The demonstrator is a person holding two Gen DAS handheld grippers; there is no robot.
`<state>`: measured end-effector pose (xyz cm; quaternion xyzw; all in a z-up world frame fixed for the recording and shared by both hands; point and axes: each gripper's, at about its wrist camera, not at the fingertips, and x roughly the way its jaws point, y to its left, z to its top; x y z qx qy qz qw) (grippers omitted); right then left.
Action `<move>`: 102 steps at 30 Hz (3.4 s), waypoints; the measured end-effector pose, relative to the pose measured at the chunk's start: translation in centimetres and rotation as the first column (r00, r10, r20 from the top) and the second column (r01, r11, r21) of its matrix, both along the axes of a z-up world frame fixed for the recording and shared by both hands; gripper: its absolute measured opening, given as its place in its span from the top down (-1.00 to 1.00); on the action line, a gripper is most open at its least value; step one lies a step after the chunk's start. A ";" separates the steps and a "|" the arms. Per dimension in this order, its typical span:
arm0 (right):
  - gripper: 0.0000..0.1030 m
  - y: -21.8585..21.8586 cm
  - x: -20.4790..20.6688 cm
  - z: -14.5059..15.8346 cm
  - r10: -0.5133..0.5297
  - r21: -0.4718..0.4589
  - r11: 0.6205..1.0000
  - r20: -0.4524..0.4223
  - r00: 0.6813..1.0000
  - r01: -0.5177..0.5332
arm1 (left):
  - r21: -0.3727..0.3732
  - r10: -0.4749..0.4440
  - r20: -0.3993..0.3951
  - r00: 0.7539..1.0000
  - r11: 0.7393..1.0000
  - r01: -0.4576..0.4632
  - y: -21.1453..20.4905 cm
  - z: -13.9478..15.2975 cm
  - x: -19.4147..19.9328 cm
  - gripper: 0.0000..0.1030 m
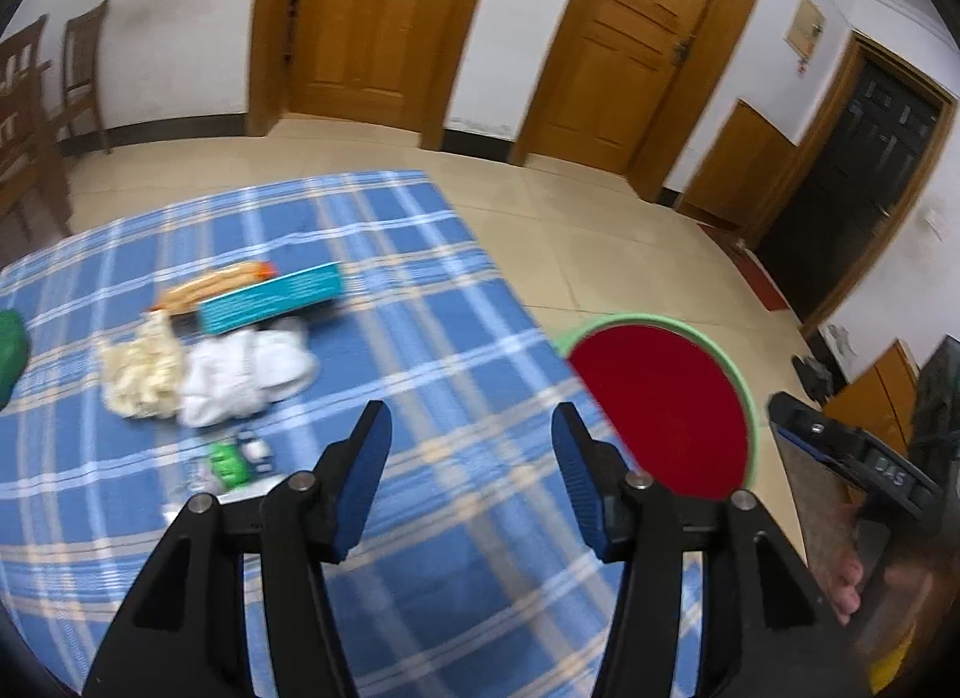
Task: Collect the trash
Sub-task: 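Move both tools back over the table toward the crumpled paper, then grasp the crumpled cream paper with the left tool and lift it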
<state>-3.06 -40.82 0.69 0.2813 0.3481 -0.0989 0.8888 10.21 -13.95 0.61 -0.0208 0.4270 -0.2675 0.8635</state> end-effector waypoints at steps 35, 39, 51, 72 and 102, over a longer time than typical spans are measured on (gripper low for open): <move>-0.35 6.4 3.3 -0.5 0.109 -0.018 0.994 -0.065 0.992 -0.110 | 0.054 0.336 -0.078 0.938 0.941 -0.333 13.7 -5.9 10.0 -0.31; -0.35 6.7 3.6 -0.9 0.124 -0.010 0.992 -0.071 0.990 -0.125 | 0.040 0.328 -0.085 0.941 0.945 -0.325 13.4 -6.5 10.3 -0.31; -0.35 7.5 4.5 -1.6 0.166 0.005 0.986 -0.081 0.983 -0.167 | -0.069 0.308 -0.079 0.948 0.947 -0.314 13.7 -6.2 9.7 0.47; -0.46 16.6 8.0 -0.8 0.396 -0.022 0.917 -0.067 0.916 -0.398 | -0.081 0.410 -0.022 0.912 0.908 -0.411 18.5 -2.0 1.2 0.48; -0.77 29.1 12.3 -5.8 0.527 -0.112 0.822 -0.223 0.820 -0.559 | -0.015 0.594 -0.026 0.804 0.804 -0.594 26.2 -4.8 -4.0 0.48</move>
